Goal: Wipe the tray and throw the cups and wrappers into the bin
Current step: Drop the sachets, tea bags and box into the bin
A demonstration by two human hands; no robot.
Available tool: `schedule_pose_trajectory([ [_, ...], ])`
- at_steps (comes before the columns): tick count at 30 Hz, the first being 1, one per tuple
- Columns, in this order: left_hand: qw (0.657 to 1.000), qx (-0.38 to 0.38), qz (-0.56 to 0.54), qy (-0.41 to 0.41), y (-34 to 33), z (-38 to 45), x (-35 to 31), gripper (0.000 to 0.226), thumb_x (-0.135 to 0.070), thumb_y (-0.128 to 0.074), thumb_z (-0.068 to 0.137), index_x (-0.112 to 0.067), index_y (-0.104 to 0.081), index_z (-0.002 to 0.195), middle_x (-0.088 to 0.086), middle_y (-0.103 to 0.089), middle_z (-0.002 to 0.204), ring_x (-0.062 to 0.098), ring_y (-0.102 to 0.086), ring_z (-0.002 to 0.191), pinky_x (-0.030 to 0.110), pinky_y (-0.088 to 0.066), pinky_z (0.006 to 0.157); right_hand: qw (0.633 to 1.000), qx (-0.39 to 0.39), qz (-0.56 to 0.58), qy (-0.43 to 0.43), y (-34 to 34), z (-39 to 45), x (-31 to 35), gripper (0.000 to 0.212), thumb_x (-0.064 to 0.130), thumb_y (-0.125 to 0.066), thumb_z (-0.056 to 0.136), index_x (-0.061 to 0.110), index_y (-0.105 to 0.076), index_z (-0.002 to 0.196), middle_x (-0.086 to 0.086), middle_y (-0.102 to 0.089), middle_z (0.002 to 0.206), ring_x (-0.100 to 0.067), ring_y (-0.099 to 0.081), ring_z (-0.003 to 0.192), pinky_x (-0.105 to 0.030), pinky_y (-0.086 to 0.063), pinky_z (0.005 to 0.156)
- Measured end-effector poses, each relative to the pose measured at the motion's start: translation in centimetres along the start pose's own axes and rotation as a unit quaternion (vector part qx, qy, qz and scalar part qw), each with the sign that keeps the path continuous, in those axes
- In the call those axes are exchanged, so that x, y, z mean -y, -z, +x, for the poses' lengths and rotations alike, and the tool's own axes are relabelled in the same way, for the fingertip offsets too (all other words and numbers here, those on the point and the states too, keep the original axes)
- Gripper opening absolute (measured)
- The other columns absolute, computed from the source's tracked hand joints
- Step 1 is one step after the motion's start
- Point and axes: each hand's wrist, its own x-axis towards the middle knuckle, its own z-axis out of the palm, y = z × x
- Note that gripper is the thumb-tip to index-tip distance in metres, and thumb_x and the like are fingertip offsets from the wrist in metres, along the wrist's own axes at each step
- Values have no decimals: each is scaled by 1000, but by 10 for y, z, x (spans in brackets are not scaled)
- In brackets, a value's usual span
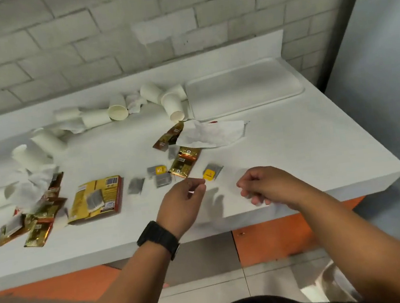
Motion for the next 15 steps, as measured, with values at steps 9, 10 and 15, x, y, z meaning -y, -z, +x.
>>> schedule_pose_trajectory([
  [9, 987, -36, 157, -21, 50, 53, 82, 35, -38, -53, 91, -22, -60, 121, 3, -55, 126, 19, -52, 114, 31, -41, 94, 957, -153, -216, 117, -67, 69, 30, 39, 43, -65, 84, 29, -63, 121, 5, -59, 121, -19, -52, 115, -37, -43, 99],
  [10, 981, -41, 190, -16, 49, 61, 86, 40, -41, -51, 89, -22, -59, 123, 4, -54, 130, 21, -50, 118, 34, -40, 98, 947, -146, -262, 111, -70, 69, 29, 47, 45, -64, 84, 30, -58, 128, 5, -54, 132, -21, -46, 123, -38, -38, 103],
  [15, 961, -24, 277, 12, 60, 99, 102, 65, -55, -52, 83, -24, -42, 140, 4, -41, 147, 26, -35, 135, 43, -34, 107, 903, -178, -376, 108, -83, 76, 26, 53, 48, -63, 85, 30, -53, 134, 6, -48, 142, -21, -40, 127, -34, -33, 100],
])
